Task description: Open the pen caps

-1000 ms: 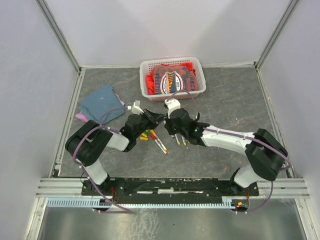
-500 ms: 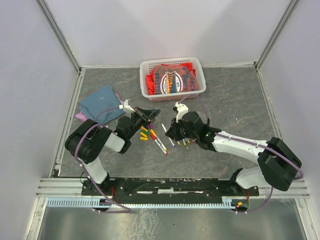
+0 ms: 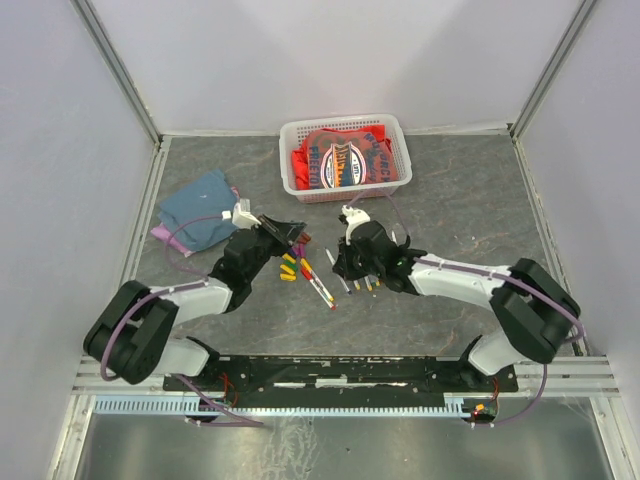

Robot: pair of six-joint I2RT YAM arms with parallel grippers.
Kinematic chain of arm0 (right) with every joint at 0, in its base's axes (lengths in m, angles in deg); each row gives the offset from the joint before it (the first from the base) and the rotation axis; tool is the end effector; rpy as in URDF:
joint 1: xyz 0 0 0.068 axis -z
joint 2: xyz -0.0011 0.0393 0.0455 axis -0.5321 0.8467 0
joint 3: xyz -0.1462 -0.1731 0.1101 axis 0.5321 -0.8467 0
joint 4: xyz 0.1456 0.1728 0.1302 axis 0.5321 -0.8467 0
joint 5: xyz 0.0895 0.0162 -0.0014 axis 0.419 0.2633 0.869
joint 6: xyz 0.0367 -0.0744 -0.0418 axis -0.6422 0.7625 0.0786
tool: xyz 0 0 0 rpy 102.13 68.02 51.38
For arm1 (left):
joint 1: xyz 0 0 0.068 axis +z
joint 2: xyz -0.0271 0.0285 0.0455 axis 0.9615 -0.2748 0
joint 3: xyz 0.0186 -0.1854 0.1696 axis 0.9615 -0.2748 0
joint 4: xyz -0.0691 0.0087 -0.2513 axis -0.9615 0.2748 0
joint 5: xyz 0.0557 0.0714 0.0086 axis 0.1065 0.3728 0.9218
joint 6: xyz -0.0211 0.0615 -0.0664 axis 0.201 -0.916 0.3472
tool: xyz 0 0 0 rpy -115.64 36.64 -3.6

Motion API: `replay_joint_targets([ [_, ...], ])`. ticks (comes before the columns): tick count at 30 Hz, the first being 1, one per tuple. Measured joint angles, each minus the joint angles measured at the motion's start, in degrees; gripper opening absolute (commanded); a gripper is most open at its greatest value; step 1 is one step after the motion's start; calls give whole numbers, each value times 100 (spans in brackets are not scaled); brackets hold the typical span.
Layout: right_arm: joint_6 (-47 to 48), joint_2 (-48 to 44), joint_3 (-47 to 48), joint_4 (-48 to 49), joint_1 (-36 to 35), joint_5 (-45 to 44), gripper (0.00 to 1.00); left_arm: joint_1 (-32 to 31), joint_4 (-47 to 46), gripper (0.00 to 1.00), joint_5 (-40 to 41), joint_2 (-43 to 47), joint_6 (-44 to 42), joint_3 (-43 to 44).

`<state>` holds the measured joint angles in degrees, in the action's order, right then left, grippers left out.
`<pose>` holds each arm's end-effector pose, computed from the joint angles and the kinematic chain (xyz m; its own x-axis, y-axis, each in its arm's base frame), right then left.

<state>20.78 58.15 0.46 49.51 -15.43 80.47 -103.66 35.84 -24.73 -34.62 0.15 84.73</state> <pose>0.2359 0.2574 0.1460 -0.7264 -0.0515 -0.6853 -0.4279 0.8141 0.3925 0.2757 -0.1539 0.1587 -0.4727 -0.7391 -0.4798 0.1122 0.4895 -0.8647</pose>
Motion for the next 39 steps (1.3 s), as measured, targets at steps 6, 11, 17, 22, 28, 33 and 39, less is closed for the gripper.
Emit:
replay_joint_targets([
  [6, 63, 623, 179, -131, -22, -466, 1, -4, 1204, 3, 442, 332, -306, -107],
  [11, 157, 785, 295, -221, -57, -872, 1, -4, 1711, 4, 590, 267, -323, -210],
  [17, 236, 949, 339, -262, -76, -1121, 1, 4, 1808, 10, 581, 166, -308, -304],
  [22, 251, 1095, 358, -339, -81, -1182, 2, 94, 1834, 23, 535, 166, -260, -334],
  [28, 254, 1213, 446, -389, -81, -1257, 6, 157, 1849, 36, 514, 166, -219, -339],
  [33, 254, 1318, 557, -413, -81, -1357, 12, 164, 1838, 39, 457, 166, -192, -372],
  [39, 264, 1329, 573, -457, -109, -1513, 19, 164, 1836, 39, 413, 166, -166, -461],
])
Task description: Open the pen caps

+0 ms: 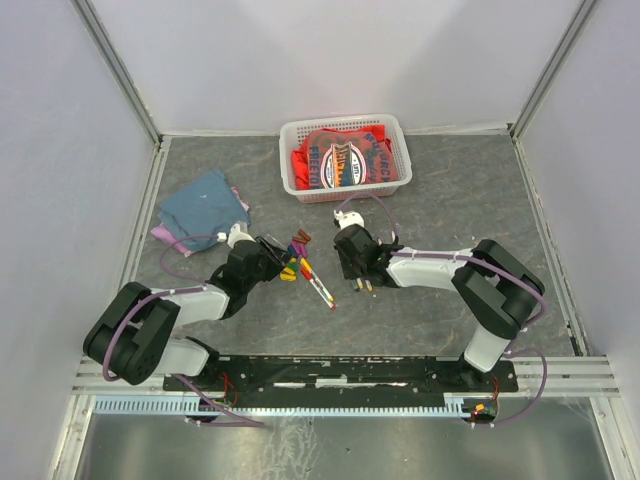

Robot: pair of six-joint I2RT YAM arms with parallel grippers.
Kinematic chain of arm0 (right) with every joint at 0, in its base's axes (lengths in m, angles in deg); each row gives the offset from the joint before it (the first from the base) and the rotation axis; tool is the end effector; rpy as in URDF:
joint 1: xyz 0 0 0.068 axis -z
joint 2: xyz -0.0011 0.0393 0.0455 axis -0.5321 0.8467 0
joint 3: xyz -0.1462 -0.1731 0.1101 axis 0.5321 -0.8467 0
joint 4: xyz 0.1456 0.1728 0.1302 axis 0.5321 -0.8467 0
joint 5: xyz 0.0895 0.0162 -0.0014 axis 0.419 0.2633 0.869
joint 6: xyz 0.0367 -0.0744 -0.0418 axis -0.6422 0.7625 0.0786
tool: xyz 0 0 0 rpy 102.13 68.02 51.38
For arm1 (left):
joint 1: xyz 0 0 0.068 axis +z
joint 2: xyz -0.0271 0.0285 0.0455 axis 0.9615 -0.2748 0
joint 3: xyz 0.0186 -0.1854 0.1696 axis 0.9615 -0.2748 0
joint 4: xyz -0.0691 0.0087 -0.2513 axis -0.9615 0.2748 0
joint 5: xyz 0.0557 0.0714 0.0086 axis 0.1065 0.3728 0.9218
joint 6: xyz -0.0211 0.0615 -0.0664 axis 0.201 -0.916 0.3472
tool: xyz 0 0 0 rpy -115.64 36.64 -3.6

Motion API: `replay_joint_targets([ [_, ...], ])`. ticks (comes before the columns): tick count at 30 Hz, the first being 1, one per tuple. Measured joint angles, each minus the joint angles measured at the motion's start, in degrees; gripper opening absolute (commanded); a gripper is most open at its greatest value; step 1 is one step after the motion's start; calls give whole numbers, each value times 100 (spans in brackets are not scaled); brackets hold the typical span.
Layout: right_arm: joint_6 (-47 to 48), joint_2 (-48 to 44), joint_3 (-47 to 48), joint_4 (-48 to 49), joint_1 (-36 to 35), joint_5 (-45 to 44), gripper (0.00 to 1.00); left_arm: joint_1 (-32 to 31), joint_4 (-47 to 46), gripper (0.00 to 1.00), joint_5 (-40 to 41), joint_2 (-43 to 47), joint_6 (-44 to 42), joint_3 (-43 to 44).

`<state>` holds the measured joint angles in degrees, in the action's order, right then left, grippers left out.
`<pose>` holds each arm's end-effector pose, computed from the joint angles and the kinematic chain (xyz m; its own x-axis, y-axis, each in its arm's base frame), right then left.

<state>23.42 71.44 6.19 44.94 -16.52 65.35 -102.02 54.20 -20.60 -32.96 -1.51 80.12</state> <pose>0.2568 0.2581 0.0939 -0.7300 -0.1572 -0.6651 -0.3080 0.9444 0.1149 0.2516 -0.1241 0.0930 -0.5579 -0.6750 -0.4828 -0.1822 0.6672 -0.7222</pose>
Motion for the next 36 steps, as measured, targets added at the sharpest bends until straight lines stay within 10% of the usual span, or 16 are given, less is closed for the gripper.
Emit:
replay_joint_targets([
  [36, 483, -157, 516, -313, -839, -116, 40, 0, -9, 42, -39, 833, 17, -76],
])
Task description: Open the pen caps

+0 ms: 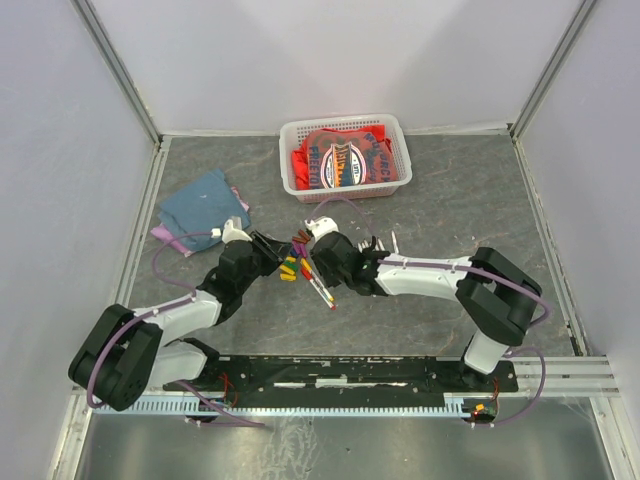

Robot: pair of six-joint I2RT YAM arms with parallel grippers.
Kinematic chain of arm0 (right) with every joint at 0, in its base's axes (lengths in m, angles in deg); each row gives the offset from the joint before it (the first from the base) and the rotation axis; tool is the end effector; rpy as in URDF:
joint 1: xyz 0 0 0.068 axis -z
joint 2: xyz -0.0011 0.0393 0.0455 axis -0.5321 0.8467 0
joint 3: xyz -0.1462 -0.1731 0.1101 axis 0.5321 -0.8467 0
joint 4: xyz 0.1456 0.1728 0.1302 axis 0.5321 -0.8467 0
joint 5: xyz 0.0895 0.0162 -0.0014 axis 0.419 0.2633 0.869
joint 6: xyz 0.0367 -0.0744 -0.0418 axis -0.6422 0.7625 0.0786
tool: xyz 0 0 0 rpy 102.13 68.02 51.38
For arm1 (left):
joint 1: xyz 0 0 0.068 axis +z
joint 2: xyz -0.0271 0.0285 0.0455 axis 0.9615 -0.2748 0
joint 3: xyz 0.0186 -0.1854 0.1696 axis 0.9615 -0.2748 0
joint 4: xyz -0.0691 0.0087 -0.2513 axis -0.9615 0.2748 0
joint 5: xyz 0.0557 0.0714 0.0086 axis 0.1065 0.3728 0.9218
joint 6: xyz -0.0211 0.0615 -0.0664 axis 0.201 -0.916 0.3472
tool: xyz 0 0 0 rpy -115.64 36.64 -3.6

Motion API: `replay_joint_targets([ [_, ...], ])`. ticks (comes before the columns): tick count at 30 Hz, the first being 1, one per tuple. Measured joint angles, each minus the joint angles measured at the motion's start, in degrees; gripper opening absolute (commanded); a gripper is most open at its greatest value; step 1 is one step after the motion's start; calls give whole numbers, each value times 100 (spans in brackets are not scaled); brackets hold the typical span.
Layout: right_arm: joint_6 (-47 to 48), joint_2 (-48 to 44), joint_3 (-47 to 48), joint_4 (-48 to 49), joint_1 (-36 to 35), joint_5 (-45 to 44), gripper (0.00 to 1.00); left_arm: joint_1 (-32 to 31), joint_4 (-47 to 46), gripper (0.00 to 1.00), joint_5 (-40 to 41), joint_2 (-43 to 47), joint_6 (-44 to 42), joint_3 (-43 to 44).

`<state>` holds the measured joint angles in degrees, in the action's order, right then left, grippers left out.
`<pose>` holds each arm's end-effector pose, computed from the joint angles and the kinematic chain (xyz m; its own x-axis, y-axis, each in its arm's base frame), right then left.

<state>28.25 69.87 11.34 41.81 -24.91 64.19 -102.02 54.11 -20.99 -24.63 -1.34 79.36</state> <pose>0.2261 0.3049 0.1269 -0.6313 -0.2964 -0.7166 -0.4912 0.8679 0.0738 0.2491 -0.1234 0.1266 -0.5044 -0.7057 -0.4975 -0.0919 0.6168 -0.7817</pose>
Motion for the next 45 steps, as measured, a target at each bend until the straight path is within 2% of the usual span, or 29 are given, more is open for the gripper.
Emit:
replay_joint_targets([
  [32, -7, 599, 168, 37, -142, 245, 39, 0, -85, 43, 0, 57, 42, -103],
  [36, -9, 660, 203, 9, -151, 229, 39, 0, -85, 45, -2, 57, 42, -103],
  [40, -7, 702, 245, -13, -162, 201, 32, 0, -85, 48, -4, 57, 42, -103],
  [45, -24, 713, 269, -72, -173, 179, 10, 0, -85, 53, -22, 57, 42, -103],
])
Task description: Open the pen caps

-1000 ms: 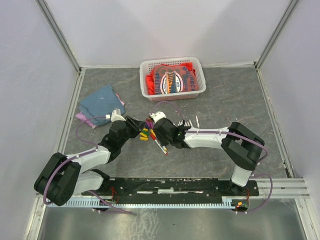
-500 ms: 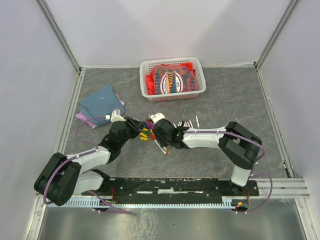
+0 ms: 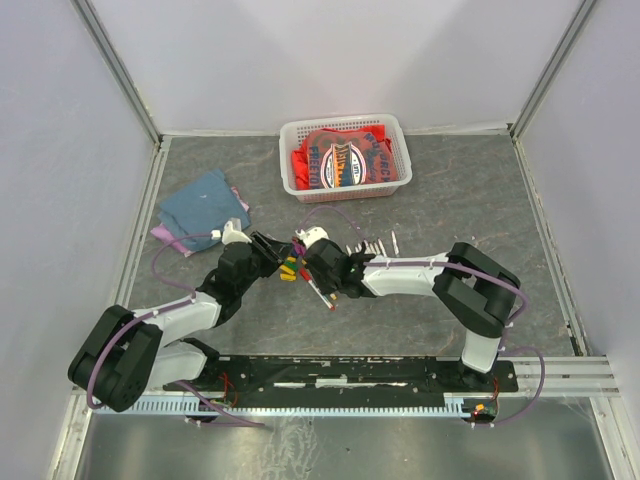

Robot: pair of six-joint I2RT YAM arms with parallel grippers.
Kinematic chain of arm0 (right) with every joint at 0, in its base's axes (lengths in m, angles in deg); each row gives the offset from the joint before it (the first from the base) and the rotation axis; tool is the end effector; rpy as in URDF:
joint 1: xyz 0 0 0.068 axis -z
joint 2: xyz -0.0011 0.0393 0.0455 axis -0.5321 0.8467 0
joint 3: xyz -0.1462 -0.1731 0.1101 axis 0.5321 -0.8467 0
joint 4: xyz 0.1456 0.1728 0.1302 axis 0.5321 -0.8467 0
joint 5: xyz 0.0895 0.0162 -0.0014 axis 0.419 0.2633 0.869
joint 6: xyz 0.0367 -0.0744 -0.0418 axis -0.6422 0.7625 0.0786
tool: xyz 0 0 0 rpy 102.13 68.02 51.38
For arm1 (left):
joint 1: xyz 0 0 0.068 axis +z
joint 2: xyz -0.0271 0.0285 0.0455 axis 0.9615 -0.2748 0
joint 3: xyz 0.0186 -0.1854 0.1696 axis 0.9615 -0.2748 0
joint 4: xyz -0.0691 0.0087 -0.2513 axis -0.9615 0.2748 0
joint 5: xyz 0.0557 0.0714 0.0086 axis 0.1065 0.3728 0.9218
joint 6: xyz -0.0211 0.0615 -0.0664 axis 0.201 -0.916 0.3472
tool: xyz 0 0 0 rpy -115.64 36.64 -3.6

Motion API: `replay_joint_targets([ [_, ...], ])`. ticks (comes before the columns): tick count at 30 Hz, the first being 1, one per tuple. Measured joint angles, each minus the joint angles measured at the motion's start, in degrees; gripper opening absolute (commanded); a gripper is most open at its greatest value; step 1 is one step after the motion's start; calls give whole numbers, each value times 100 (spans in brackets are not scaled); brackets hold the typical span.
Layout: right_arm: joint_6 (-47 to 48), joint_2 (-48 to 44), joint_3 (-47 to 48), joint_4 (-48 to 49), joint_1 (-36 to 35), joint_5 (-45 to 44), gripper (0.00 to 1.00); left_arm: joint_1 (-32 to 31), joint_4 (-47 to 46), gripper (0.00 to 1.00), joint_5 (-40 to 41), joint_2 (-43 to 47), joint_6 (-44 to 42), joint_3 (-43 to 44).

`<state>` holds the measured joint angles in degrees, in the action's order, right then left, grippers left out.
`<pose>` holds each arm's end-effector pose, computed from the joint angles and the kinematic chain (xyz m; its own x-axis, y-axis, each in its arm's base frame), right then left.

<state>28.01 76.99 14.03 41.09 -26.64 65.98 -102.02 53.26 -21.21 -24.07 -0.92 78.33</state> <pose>0.2198 0.3214 0.0949 -0.6629 -0.3692 -0.6513 -0.5276 0.8476 0.0566 0.2463 -0.1223 0.1251 -0.5037 -0.7106 -0.4913 -0.0894 0.6085 -0.7885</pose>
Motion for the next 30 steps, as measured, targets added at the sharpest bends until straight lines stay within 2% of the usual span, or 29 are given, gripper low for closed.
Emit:
replay_joint_targets([
  [4, -2, -2, 2, -13, -7, -39, 1, 0, -37, 56, -109, -28, 0, 0],
  [11, 7, -118, -59, -70, -7, -33, 1, 0, -269, 58, -466, -380, 2, 7],
  [22, 17, -1047, -299, -92, -7, 116, 1, 0, -911, 59, -927, -793, 136, 9],
  [30, 13, -1231, -332, -50, -7, 317, 1, 0, -1502, 59, -1285, -1250, 356, 11],
])
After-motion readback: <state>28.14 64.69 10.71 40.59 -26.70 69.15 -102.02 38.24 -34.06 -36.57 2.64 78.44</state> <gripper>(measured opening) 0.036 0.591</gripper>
